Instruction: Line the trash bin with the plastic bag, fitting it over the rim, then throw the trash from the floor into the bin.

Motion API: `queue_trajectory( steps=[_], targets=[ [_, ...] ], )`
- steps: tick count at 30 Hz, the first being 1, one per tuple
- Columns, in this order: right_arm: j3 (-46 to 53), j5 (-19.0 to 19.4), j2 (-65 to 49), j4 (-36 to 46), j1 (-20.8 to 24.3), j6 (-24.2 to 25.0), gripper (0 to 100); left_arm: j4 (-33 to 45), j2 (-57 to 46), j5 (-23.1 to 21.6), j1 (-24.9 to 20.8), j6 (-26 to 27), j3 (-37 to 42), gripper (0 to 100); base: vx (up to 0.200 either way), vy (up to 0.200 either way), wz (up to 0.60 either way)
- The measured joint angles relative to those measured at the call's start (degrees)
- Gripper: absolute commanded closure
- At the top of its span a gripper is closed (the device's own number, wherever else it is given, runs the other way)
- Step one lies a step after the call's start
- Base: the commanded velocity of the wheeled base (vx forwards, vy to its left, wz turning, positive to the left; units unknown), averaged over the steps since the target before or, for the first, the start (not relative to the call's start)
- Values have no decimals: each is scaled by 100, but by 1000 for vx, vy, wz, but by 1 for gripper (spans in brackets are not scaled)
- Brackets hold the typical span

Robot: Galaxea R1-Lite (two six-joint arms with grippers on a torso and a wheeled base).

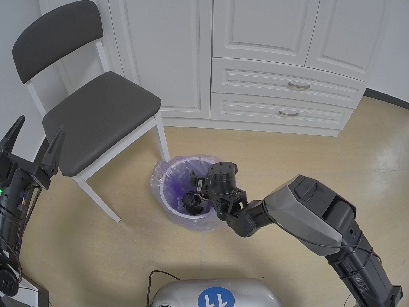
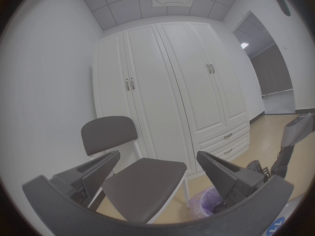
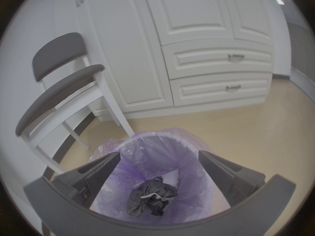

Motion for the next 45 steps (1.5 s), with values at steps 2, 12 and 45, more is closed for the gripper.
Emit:
queue_trajectory(
  steps=[2,12,45],
  targets=[
    [429,30,-94,-642,-13,-527,0,-2,0,-2,0,2,2,0,0,0,0],
    [2864,391,-491,-3541,-28,-3295,0,0,0,-5,0,5,9,0,0,0,0],
    [6756,1207,-3427,-4401,-1362,-4845,0,16,11,-9,59,-11,99,0,0,0,0]
  ],
)
